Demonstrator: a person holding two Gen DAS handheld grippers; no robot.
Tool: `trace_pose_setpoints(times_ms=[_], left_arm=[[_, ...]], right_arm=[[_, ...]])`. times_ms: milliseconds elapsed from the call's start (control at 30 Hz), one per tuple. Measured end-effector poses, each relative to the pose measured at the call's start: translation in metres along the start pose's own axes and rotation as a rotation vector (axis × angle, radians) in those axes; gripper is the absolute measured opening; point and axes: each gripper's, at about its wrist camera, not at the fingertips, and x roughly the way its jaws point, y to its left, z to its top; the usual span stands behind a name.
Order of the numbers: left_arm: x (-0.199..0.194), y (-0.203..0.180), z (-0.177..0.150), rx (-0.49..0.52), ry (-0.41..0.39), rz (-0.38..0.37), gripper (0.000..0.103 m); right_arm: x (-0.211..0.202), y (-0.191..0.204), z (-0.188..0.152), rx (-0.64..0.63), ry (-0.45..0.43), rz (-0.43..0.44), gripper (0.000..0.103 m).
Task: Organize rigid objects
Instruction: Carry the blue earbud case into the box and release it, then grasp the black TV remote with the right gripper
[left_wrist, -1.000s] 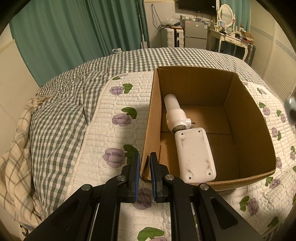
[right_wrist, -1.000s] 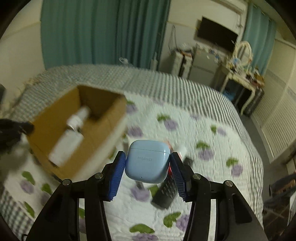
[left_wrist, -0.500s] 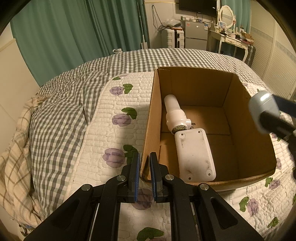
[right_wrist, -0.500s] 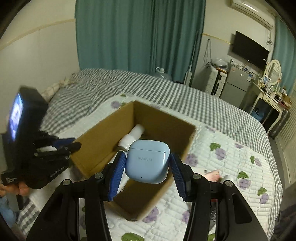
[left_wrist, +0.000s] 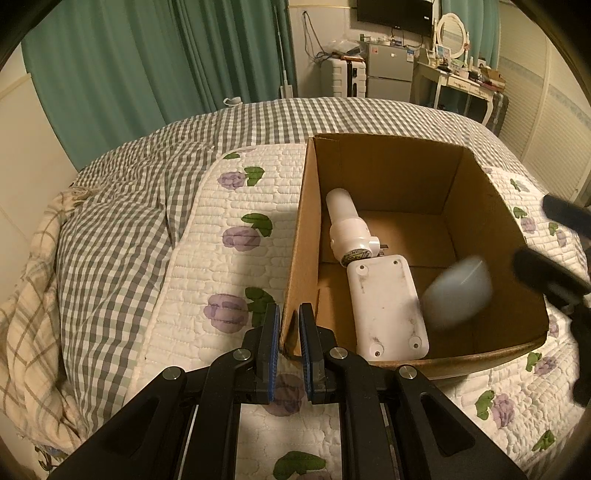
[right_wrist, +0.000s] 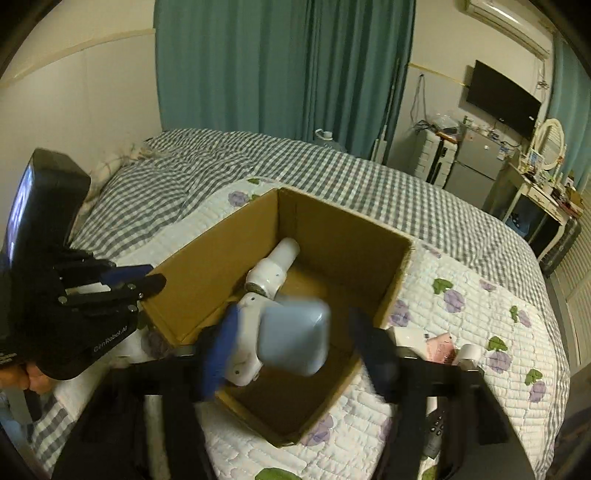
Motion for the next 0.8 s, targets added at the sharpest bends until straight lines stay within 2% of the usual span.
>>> trace_pose_setpoints(times_ms=[133, 233, 333, 567, 667, 800], left_arm=[[-0.001, -0.003, -0.001, 0.012, -0.002, 0.020, 0.011], [-0.001, -0.004, -0.001, 0.016, -0.001, 0.029, 0.011], [-0.001, -0.003, -0.001, 0.012, 0.002, 0.028, 0.011], [-0.001, -0.003, 0.000, 0.012, 0.003, 0.034, 0.011], [-0.001, -0.003, -0.001, 0.014, 0.002, 0.037, 0.011], [-0.001, -0.003, -0.002, 0.015, 0.004, 0.043, 0.011]], right_arm=[[-0.023, -0.013, 0.003, 0.011, -0.045, -0.023, 0.077], [-0.048, -0.041, 0.001, 0.052, -0.083, -0.078, 0.085], [-0.063, -0.067, -0.007, 0.085, -0.083, -0.140, 0.086], [-0.067, -0.147, -0.053, 0.225, 0.006, -0.300, 0.086], [-0.051, -0.170, -0.077, 0.281, 0.069, -0.340, 0.086], [-0.026, -0.188, -0.109, 0.335, 0.145, -0.344, 0.086]])
